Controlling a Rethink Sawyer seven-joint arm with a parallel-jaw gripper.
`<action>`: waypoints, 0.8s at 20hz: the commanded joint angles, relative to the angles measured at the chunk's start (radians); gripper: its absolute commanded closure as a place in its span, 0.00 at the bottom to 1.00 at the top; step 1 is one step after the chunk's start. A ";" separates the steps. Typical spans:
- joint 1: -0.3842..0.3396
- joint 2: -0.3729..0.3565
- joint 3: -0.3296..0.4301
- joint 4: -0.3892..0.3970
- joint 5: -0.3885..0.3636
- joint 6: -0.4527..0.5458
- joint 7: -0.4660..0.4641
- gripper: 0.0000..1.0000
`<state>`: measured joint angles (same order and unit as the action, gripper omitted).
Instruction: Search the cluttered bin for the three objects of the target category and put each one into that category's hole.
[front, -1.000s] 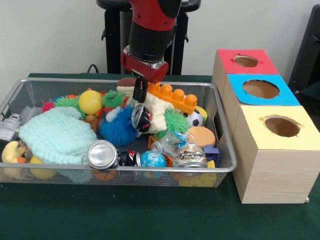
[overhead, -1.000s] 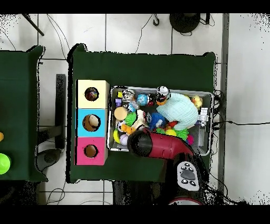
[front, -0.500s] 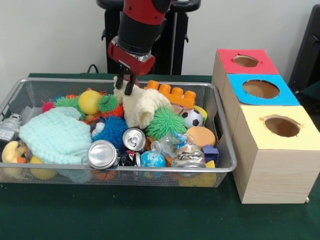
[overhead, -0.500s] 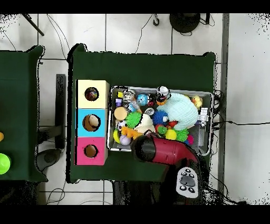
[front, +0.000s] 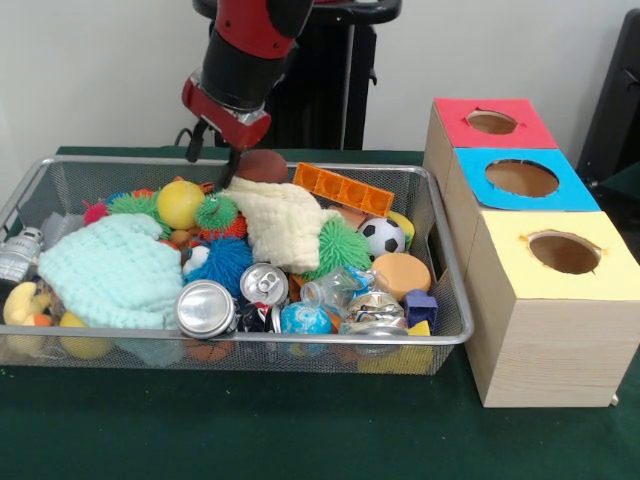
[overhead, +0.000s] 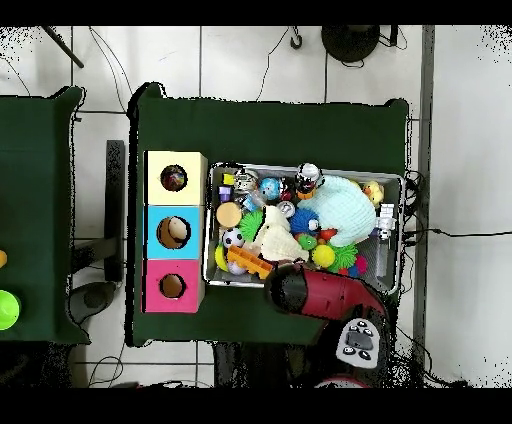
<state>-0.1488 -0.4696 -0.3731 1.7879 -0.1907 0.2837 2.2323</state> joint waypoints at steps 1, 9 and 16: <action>-0.032 0.157 0.003 -0.204 -0.038 -0.139 0.070 0.00; -0.066 0.246 0.000 -0.316 -0.026 -0.222 0.051 0.00; -0.081 0.217 -0.002 -0.310 -0.037 -0.248 0.039 0.00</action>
<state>-0.1966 -0.2659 -0.4213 1.6083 -0.1909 0.1231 2.2323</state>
